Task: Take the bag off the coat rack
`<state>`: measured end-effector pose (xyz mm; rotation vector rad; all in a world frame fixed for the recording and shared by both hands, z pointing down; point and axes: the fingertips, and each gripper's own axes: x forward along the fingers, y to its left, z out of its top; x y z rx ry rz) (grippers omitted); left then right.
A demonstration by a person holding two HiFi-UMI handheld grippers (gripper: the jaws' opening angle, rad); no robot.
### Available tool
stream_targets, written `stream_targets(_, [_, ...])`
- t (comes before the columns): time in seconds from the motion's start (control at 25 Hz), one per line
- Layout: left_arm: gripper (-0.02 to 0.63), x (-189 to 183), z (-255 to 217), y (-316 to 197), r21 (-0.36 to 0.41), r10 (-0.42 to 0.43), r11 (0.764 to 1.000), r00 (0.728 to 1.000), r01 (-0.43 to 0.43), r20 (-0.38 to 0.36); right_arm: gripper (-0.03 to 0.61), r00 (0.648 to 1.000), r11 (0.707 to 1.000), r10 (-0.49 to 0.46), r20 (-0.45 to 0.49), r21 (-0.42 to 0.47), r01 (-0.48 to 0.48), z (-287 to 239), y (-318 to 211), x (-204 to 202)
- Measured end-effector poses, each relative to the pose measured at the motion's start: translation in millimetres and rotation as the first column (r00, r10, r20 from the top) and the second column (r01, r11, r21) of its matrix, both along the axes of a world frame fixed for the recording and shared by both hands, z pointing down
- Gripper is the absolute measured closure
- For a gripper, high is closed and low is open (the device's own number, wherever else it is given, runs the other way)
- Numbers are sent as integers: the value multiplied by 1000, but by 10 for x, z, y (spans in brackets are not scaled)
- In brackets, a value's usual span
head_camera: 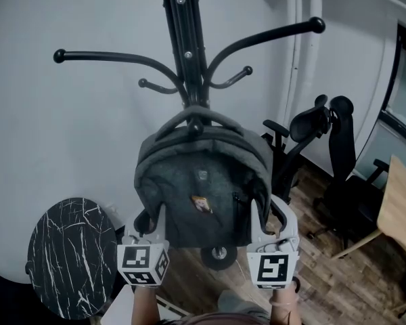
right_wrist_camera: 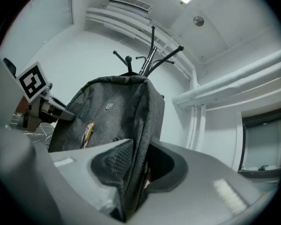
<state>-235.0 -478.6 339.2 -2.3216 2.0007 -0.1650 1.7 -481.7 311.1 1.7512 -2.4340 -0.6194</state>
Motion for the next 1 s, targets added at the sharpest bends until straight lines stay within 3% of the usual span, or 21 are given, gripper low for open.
stream_targets(1.0, [535, 59, -306, 482, 86, 18, 996, 1000, -18, 0, 500, 999, 994, 14, 42, 110, -19, -272, 526, 16])
